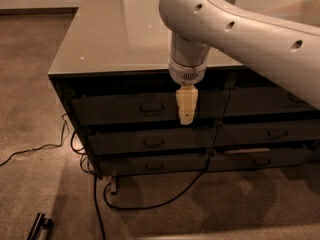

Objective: Open top drawer

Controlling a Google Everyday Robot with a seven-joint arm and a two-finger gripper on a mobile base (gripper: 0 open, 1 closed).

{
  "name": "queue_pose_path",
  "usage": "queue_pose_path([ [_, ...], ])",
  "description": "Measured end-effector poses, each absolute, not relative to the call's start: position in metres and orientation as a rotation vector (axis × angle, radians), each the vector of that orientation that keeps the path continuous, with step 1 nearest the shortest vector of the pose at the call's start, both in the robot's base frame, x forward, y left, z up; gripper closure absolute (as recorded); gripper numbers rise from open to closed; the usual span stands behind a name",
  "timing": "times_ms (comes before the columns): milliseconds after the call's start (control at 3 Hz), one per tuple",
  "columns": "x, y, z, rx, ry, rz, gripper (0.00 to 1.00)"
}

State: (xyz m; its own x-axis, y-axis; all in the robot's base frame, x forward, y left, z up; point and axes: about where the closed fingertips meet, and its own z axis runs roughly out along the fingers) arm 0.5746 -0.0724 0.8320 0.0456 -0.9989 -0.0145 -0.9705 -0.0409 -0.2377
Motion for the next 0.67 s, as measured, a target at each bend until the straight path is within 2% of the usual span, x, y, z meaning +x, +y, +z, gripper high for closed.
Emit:
queue_pose_path([
  [333, 0.573, -0.072, 0.834, -2.118, 2.028, -0.223, 0.0],
  [667, 0.577, -0.087, 0.812, -2.056, 2.045, -0.098, 0.0],
])
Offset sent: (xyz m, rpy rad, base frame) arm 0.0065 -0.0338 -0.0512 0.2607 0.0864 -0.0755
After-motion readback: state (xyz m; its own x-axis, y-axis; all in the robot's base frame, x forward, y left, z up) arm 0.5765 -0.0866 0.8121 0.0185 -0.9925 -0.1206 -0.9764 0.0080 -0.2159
